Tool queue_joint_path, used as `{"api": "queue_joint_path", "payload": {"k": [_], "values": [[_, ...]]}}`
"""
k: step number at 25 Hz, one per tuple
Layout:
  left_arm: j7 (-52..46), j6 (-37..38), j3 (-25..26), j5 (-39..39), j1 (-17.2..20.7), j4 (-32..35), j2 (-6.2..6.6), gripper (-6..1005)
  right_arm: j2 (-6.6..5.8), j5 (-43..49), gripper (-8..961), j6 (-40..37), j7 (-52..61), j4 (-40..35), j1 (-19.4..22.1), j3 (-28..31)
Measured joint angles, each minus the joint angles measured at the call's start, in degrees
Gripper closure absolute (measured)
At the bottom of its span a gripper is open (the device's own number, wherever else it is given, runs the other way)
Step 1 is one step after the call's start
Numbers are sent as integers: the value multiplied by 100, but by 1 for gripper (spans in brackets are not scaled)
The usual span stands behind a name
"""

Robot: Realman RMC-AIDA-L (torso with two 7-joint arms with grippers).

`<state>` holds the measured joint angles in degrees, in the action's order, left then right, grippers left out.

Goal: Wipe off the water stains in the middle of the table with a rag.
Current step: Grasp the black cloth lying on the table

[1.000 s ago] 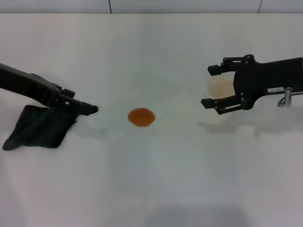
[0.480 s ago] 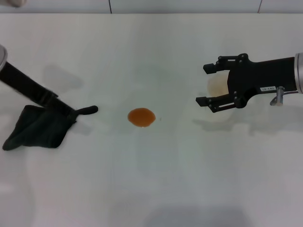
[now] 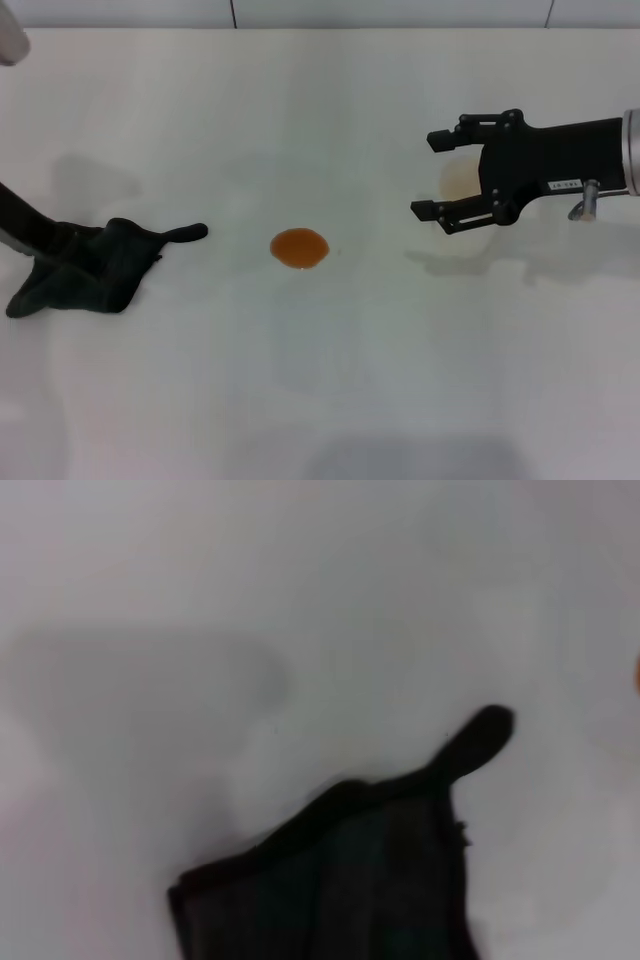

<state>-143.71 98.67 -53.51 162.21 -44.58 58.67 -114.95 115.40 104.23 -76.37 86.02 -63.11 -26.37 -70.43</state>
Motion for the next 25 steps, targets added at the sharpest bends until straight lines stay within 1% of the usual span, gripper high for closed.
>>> {"api": "queue_joint_path", "payload": {"k": [5,8,15,25], "values": [[-220,-263,-1,6,144,-114,57,156,0,-17,112,0,-9,0,0,-1],[-270,-321,-12,8,170,-160,71,156,-1,-17,112,0,-9,0,0,-1],[-431,-556,-45,13,176,-344,112,156,-1,-26,112,0,0,0,3,9],[-453,-757,-130,13,138,-637,122,157,-1,-27,112,0,-5,17,9,47]]}}
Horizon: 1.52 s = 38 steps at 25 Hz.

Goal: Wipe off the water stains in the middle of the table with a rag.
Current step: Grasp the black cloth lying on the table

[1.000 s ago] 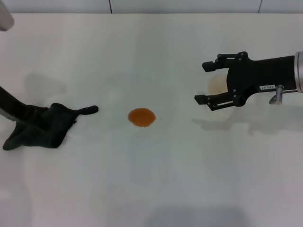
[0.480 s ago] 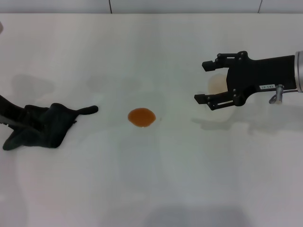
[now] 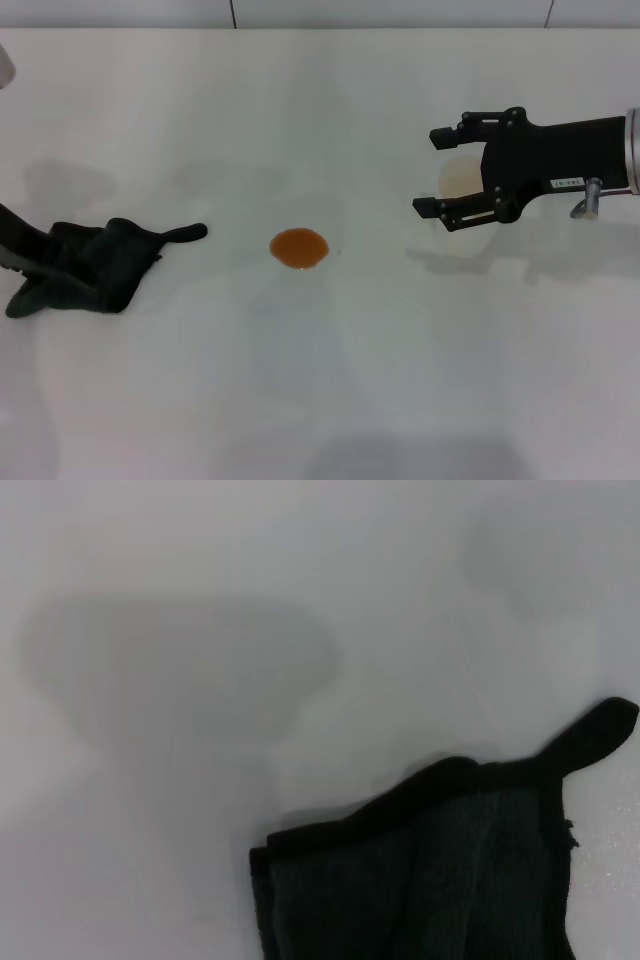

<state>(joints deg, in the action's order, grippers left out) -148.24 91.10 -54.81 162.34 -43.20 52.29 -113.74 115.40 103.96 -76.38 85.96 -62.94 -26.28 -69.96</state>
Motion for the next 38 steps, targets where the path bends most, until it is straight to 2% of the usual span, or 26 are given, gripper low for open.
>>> {"api": "queue_joint_path", "payload": {"k": [6,17,38], "values": [[-25,-19,-12,8,4,-5,21,157,0,1,112,5,-4,3,0,0],[-257,-157,-12,8,1,-140,89,349,0,2,112,9,0,36,9,6],[-340,-268,-259,8,5,-281,91,363,-3,-42,112,9,-10,45,39,8]]}}
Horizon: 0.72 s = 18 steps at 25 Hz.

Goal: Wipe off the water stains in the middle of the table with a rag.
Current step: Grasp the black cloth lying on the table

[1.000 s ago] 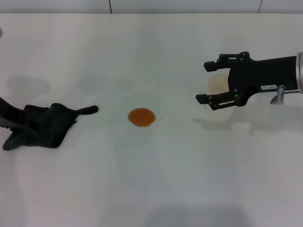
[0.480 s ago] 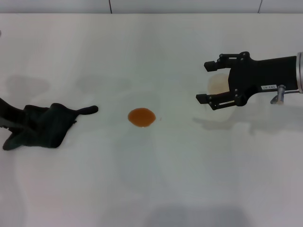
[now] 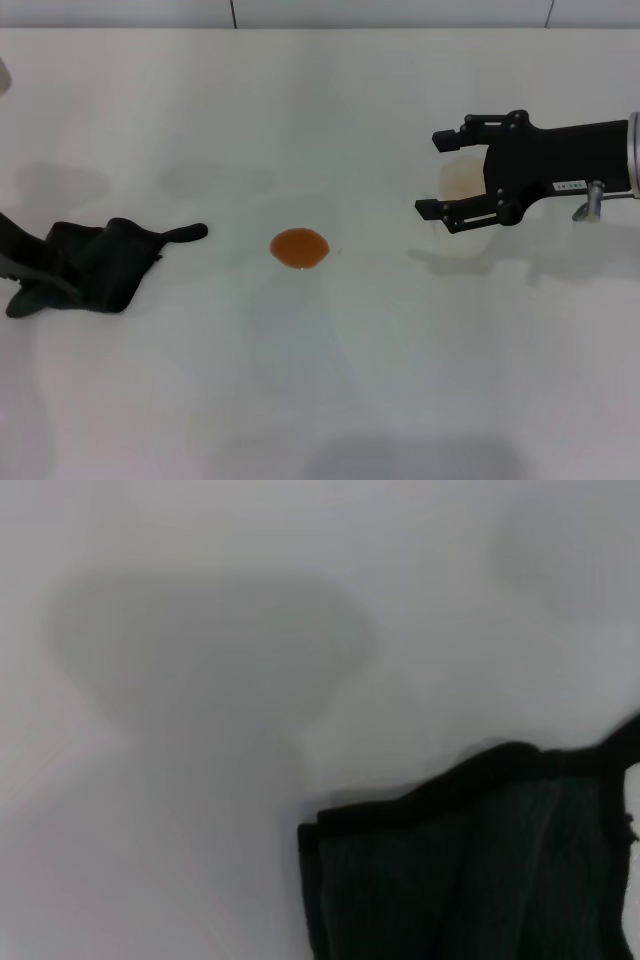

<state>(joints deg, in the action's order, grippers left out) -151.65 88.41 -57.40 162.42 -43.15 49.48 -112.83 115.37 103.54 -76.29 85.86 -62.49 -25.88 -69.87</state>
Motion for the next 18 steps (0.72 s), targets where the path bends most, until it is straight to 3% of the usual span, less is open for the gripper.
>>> {"api": "queue_joint_path", "payload": {"k": [9,14,18], "values": [[-344,-174,-297,0,-43,-217,59,369,-6,-34,111,0,0,-17,43,0],[-387,-182,-288,0,-45,-205,87,576,-6,-36,111,0,0,-9,48,0],[-389,-184,-282,0,-45,-183,76,802,-6,-36,111,-1,0,-16,48,0]]}}
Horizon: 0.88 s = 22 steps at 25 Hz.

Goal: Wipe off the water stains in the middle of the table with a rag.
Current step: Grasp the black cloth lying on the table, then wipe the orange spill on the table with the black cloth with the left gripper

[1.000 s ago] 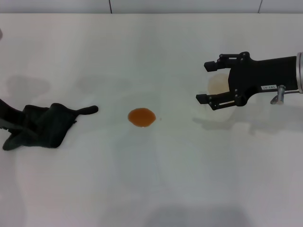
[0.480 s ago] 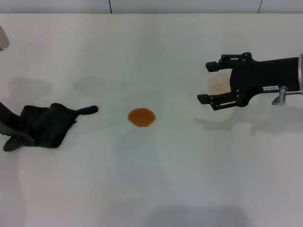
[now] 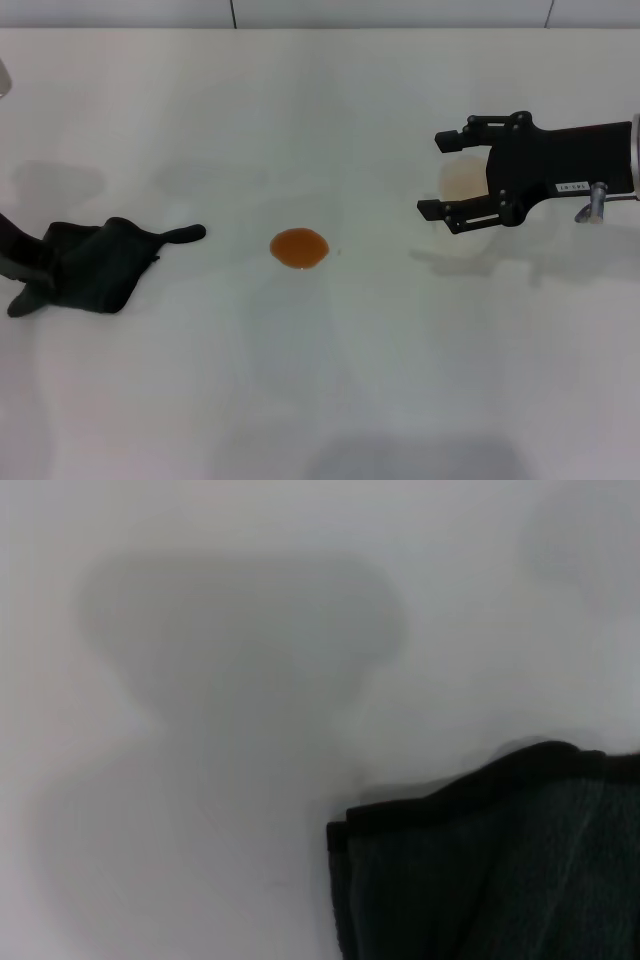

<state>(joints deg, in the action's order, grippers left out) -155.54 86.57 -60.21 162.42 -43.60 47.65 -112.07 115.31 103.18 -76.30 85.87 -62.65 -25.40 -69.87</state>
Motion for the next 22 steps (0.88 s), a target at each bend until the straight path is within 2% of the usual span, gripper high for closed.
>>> {"api": "queue_joint_path", "payload": {"k": [4,7,10,12,15,16,19,22], "values": [[-5,-24,1,0,0,2,-2,911,0,0,111,-9,0,-2,6,0],[-59,-155,1,0,0,13,-8,911,1,0,111,-7,0,5,8,0],[-134,-481,9,-40,0,23,-65,911,0,0,111,-5,0,15,9,0],[-139,-726,11,-54,-1,30,-152,911,0,0,111,-3,0,17,9,0],[-97,-1147,5,-54,-30,69,-339,911,1,-9,111,0,0,18,9,0],[-51,-1334,-18,-56,-66,81,-450,911,1,-23,111,1,0,18,9,0],[103,-1631,-47,-47,-154,87,-623,911,1,-55,111,11,0,18,9,0],[233,-1897,-304,-208,-236,68,-702,911,1,-58,111,45,-3,18,9,0]]}}
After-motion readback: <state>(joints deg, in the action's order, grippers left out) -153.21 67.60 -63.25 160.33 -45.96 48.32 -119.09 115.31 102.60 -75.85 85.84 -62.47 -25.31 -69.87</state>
